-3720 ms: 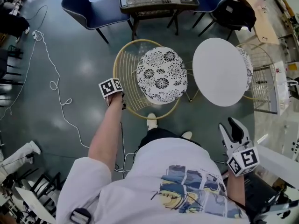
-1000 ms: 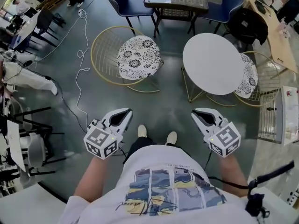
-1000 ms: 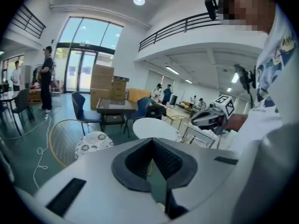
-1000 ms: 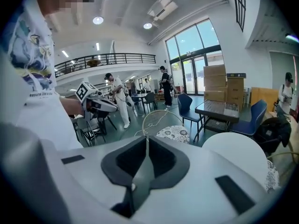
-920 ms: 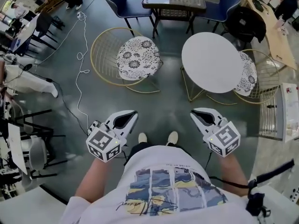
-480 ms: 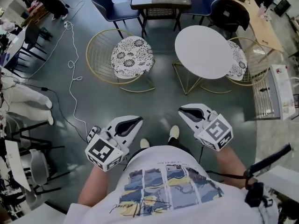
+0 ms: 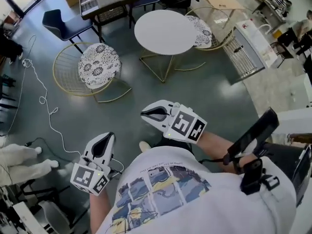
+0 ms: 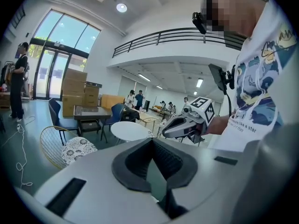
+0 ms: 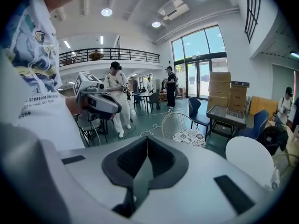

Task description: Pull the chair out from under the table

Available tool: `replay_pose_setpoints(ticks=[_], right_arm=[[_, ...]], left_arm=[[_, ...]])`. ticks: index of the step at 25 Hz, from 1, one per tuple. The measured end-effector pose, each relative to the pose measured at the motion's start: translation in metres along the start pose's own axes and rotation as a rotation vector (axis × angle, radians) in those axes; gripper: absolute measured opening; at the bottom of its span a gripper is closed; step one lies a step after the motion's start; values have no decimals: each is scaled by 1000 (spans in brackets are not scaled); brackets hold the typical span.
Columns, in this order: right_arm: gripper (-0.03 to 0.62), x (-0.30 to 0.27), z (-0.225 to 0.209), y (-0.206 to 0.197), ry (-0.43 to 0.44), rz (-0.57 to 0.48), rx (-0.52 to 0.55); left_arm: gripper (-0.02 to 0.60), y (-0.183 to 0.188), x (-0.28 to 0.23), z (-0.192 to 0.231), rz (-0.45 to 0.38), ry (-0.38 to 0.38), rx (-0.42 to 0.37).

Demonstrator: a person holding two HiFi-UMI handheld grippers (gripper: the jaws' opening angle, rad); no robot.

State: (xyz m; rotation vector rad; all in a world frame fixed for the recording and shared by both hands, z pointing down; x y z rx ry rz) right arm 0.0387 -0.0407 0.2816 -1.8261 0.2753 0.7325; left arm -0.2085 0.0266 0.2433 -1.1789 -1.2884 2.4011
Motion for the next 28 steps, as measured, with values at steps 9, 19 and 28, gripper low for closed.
replay_pose_setpoints(ticks=[9,19,28], right_arm=[[11,-4,18,6,3,24,12],[11,-4,21,2,-4,37,7],[11,-6,39,6,-21,46,6]], left_arm=[[9,-9,1,0,21,-25,9],[9,-14,-5,0,29,-40,7],[9,-23,7,-3,26,-56,2]])
Point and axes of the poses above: the fingertips, and each gripper's own axes: x backward along the fingers, z to its left, y out of its top, the point moved 10 cm from there along x, backward along the fingers, and after that the axes turned 8 degrees about z, right-handed, at the moved point
